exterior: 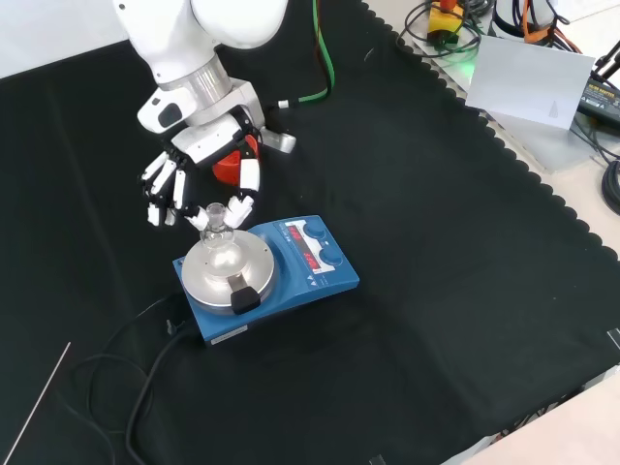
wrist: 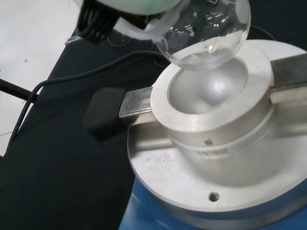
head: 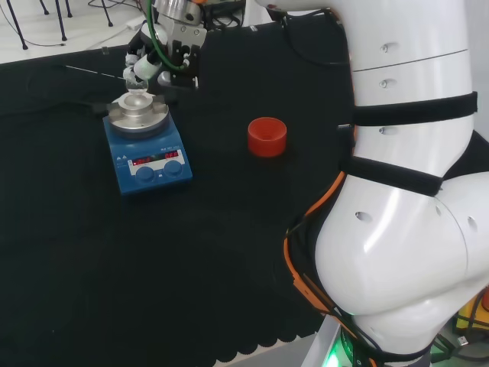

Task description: Place the round-bottom flask on the heater.

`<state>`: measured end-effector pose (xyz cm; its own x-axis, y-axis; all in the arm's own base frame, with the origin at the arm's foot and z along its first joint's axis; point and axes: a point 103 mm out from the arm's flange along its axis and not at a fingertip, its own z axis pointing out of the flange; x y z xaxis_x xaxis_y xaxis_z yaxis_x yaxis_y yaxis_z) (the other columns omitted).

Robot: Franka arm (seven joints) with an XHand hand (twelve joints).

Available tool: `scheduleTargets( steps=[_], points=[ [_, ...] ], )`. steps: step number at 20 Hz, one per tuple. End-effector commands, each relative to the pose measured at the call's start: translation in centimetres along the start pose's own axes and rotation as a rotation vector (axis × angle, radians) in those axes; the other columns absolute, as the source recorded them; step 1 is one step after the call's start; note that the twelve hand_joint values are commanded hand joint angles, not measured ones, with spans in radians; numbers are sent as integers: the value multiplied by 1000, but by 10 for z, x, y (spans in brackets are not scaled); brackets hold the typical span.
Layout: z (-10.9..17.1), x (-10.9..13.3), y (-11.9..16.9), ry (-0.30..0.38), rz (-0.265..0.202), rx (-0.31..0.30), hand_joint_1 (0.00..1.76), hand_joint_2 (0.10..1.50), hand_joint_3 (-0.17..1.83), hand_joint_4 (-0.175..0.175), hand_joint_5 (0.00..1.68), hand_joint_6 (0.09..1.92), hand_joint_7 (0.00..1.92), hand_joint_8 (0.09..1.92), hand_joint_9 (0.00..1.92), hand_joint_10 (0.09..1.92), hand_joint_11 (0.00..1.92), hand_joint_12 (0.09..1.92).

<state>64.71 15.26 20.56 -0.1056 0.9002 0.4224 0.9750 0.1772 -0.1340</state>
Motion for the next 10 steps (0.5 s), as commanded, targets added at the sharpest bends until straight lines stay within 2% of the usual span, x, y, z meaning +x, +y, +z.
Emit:
scheduleTargets(
  steps=[1, 10],
  points=[
    [4, -2, -1, 8, 0, 3, 1094, 686, 807, 72, 1074, 1089, 365, 590, 585, 587, 192, 1329],
    [10, -2, 1, 3, 11, 12, 1094, 685, 808, 72, 1073, 1090, 366, 590, 586, 587, 193, 1329]
  ],
)
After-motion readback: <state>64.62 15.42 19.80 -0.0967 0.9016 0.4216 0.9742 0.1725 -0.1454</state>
